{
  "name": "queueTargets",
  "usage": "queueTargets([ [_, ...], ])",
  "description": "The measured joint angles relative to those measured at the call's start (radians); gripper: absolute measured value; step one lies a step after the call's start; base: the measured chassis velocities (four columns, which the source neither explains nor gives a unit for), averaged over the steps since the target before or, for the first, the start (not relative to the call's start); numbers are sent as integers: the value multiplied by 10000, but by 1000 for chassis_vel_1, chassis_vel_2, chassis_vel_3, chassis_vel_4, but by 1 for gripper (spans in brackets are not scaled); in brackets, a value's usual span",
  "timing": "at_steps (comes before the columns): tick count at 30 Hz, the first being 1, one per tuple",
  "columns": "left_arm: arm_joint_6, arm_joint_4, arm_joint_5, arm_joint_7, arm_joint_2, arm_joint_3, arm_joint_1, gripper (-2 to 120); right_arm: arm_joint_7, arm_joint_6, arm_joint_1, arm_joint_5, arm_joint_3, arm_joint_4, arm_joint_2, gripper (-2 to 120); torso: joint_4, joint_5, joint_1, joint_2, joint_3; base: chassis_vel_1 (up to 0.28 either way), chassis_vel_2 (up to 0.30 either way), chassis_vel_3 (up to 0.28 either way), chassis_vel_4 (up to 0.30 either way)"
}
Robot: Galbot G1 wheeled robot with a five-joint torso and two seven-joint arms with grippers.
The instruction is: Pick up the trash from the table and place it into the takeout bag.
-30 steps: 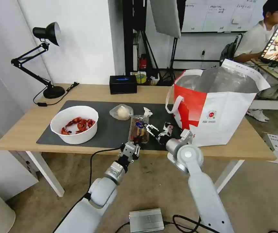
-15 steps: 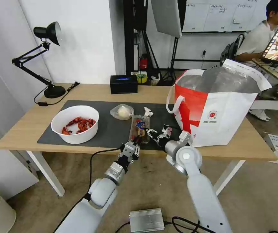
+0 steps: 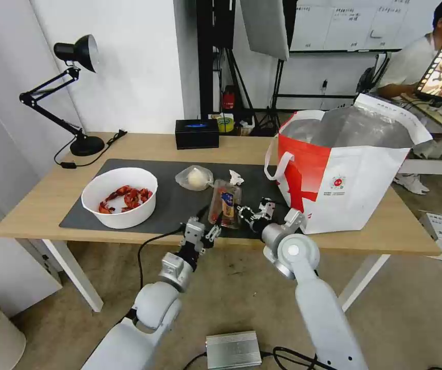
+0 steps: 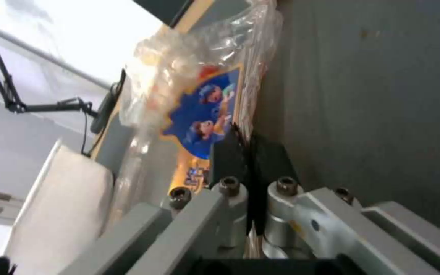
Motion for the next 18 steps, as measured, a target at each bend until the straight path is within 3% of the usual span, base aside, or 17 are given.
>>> queueTargets([
  [1, 0, 0, 0, 0, 0, 0, 0, 72, 0, 0, 0, 0, 0, 0, 0, 0, 0, 0, 0, 0, 0, 0, 0, 0, 0],
  [5, 135, -365, -509, -87, 86, -515, 548, 93, -331, 389, -87, -223, -103, 118, -51, 0, 0, 0, 0, 0, 0, 0, 0, 0, 0],
  [8, 147, -453, -589, -90, 88, -692, 716, 98, -439, 591, -94, -365, -155, 163, -99, 0, 1, 0, 0, 0, 0, 0, 0, 0, 0],
  [18, 266, -802, -903, -106, 10, -1303, 1330, 100, -1216, 1480, -453, -1568, -453, 924, -730, 0, 2, 1, 0, 0, 0, 0, 0, 0, 0],
])
